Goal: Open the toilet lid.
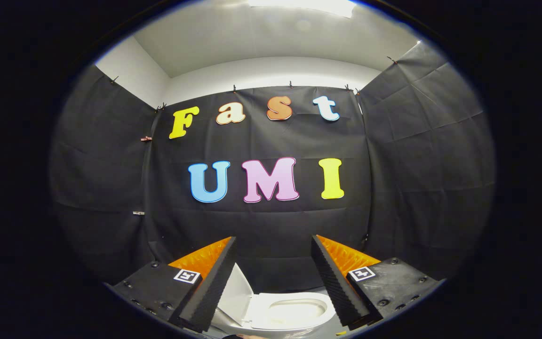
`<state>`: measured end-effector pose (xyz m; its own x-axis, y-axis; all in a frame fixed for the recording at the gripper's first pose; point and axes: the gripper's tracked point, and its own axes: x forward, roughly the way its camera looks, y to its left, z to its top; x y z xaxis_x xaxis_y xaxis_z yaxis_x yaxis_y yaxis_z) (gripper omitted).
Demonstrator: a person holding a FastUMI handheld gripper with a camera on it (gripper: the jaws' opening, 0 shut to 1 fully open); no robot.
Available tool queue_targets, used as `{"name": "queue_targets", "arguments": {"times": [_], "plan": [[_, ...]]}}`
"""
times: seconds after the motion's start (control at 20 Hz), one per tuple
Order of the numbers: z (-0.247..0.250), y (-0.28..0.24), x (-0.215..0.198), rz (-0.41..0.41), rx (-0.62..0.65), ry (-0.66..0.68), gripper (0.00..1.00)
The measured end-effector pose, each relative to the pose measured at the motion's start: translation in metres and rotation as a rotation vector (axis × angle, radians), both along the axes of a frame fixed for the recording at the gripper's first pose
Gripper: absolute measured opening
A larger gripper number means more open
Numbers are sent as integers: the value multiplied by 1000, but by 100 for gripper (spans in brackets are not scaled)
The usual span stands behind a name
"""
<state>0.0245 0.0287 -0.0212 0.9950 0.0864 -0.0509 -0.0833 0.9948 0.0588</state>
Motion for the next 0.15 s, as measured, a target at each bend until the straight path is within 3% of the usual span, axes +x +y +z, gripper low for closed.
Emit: {"name": "queue_targets", "arguments": {"times": [0.15], "plan": [[-1, -4, 1, -15, -3, 4, 99]]}}
